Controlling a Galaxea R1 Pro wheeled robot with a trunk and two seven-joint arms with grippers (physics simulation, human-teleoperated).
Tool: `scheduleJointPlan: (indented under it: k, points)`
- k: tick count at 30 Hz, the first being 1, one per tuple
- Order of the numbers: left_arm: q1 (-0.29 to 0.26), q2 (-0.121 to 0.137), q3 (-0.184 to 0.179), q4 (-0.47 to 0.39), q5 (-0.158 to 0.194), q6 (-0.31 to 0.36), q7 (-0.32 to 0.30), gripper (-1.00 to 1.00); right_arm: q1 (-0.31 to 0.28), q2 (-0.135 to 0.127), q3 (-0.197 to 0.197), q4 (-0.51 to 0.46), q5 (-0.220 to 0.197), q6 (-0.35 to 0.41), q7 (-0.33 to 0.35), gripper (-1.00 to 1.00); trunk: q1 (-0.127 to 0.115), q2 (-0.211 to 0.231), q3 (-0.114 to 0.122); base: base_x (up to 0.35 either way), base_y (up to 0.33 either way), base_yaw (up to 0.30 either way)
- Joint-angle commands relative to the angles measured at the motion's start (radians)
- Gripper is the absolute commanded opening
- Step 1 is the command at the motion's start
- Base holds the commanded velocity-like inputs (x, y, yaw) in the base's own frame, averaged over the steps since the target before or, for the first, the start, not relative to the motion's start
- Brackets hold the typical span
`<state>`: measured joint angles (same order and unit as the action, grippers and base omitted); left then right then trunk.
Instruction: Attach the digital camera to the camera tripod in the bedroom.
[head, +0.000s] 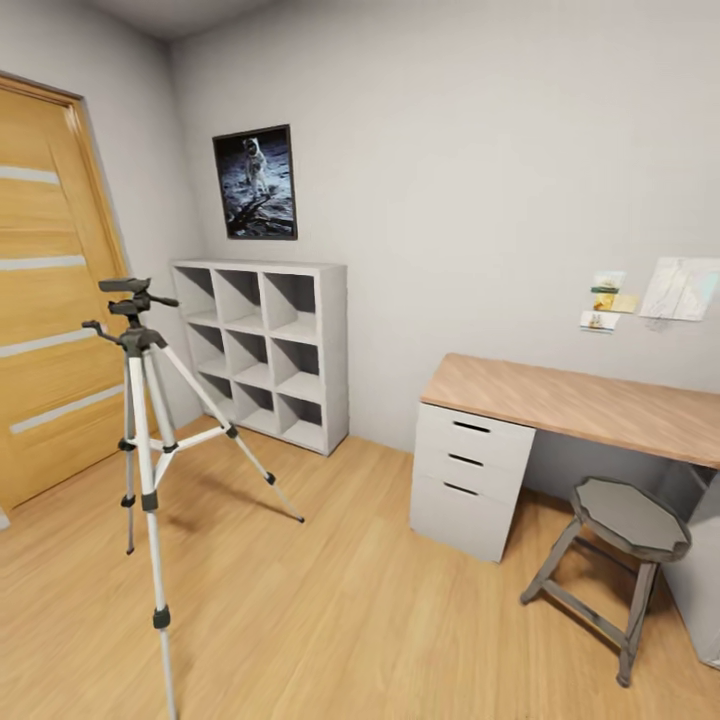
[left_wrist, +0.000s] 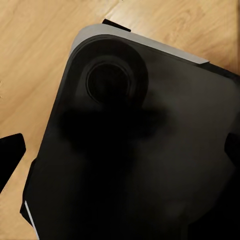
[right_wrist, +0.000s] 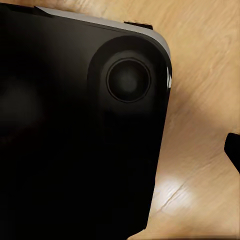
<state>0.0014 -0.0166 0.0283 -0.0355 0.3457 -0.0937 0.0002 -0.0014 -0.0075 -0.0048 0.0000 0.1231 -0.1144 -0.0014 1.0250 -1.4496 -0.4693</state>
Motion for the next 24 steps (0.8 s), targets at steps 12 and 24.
scheduleJointPlan:
  k: [12,24]
  points:
    - [0.0,0.0,0.001,-0.001,0.003,-0.002,0.002,1.0,0.0,0.0,-0.001,0.0,0.009,-0.002,0.0,1.0,0.0,0.0,-0.001,0.0,0.0,-0.272]
    - [0.0,0.001,0.002,0.0,0.005,-0.001,0.004,1.0,0.0,0.001,-0.001,0.0,0.009,-0.002,-0.001,1.0,0.0,0.0,-0.001,0.0,0.0,-0.285]
